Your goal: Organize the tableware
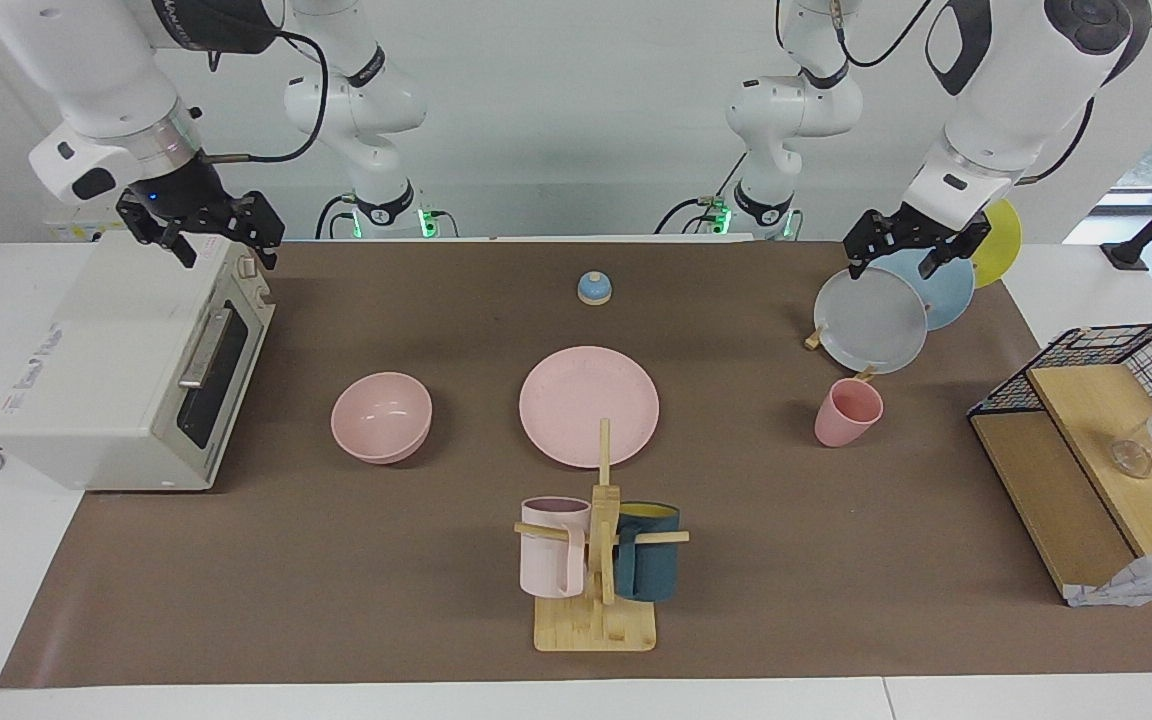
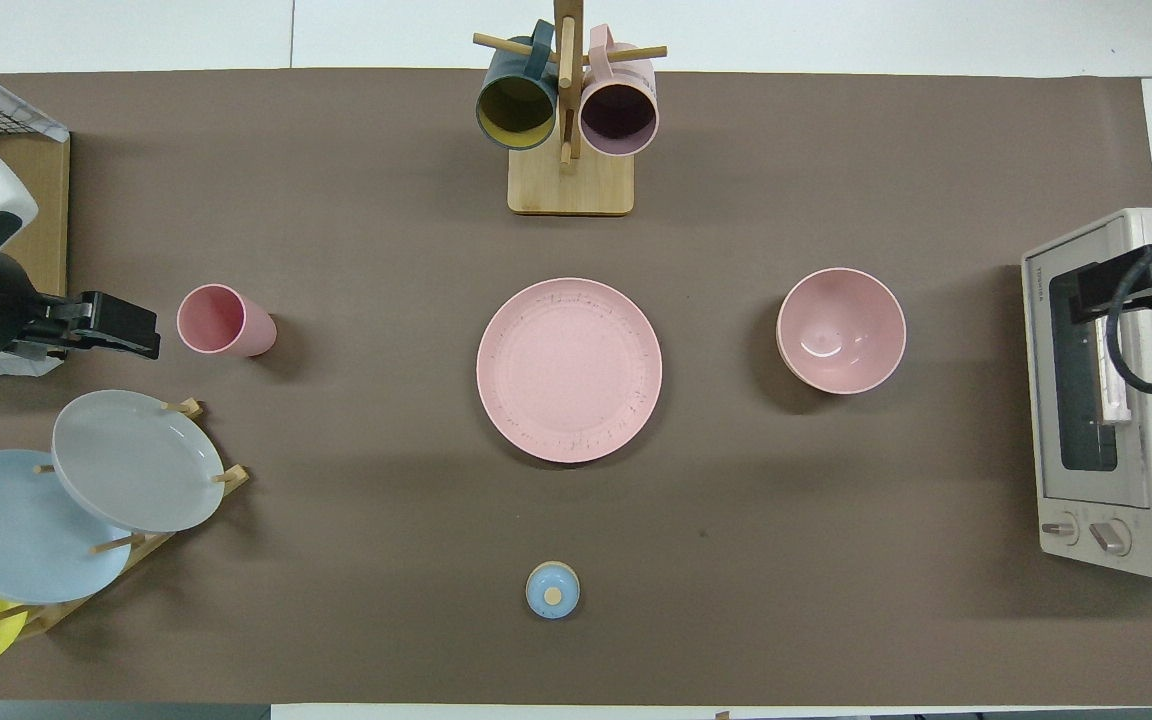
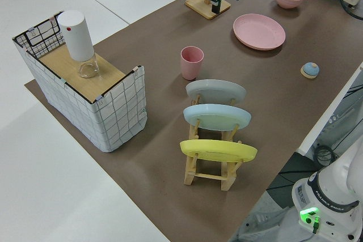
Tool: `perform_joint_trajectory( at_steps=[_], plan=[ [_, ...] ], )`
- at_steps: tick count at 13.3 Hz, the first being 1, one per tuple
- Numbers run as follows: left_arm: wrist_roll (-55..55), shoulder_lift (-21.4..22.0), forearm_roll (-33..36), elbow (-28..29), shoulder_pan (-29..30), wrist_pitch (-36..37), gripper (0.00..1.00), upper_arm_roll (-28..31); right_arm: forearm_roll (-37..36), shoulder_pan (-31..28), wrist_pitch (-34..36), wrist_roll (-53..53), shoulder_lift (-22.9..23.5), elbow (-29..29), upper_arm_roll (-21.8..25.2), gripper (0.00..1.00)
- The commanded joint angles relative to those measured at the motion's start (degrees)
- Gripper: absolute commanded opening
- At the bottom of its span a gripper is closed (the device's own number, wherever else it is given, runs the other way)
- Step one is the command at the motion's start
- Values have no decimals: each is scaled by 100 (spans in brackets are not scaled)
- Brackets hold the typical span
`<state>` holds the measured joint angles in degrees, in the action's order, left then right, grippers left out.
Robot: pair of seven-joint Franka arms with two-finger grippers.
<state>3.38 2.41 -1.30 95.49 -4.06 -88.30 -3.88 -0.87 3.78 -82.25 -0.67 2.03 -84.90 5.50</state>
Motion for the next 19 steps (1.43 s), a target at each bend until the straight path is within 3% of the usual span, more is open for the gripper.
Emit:
perform_joint_trajectory(
  at_steps=[1,7,10,13,15,19],
  plan=[
    [40,102,86,57,20,41,100,-17,61,-26,-45,129,61,88,-14,100],
    [40,102,86,57,20,41,100,-17,236,-8,24,40,-71,-123,-5,100],
    [40,102,86,57,20,41,100,-17,411,70,-9,637,-150,-167,-14,100],
    [40,102,86,57,20,41,100,-17,474,938,-571,-114,-20,-334,-14,100],
    [40,102,86,57,20,41,100,-17,465,1685,-1132,-887,463,-281,-5,100],
    [40,102,86,57,20,41,100,-17,474,2547,-2467,-1576,1254,-394,-14,100]
  ],
)
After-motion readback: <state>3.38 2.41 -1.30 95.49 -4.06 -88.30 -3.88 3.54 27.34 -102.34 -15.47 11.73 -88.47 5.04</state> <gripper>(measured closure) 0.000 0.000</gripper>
